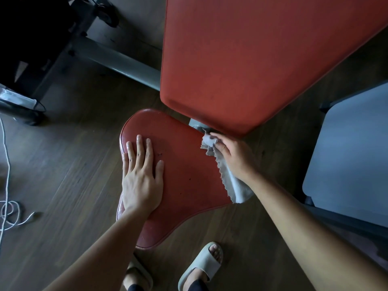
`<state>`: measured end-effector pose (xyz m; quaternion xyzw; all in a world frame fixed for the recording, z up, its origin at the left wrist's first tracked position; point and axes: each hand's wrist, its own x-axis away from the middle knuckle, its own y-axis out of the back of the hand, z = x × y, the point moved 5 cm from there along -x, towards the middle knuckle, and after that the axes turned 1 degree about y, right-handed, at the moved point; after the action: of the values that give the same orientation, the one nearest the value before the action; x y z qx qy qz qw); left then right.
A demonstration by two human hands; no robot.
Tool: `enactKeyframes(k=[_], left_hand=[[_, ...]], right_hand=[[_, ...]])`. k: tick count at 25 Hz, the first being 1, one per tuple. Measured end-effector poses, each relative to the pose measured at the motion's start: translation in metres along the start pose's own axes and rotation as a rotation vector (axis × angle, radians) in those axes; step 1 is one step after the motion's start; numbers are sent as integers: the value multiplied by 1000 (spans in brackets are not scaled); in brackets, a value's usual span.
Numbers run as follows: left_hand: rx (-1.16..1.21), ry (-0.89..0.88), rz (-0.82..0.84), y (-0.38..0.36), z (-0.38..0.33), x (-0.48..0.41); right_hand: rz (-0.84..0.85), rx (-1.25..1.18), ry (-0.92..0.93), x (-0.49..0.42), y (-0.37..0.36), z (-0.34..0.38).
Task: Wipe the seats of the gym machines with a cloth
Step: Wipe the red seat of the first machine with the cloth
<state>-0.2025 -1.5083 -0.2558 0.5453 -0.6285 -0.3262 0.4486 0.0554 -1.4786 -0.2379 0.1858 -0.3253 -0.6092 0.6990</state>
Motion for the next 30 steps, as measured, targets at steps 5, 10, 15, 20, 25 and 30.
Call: enactKeyframes(k=[5,10,15,20,25,30], left_hand=[[2,-4,-7,3,-1,0],[-6,6,-7,2,0,1],[-11,-1,-2,4,-2,2],[-22,8,11,4,-4,-1],[33,15,-35,7,-3,-1],[176,108,-127,14,1,-4]], right_hand=[[-8,-121,-85,38,11,-15],[-26,18,-15,1,-4,-3],[-50,-131,-122,40,5,-20],[-66,83,-50,6,-2,-8],[-81,118,28,-7,-7,4],[2,128,97,-64,-43,44]])
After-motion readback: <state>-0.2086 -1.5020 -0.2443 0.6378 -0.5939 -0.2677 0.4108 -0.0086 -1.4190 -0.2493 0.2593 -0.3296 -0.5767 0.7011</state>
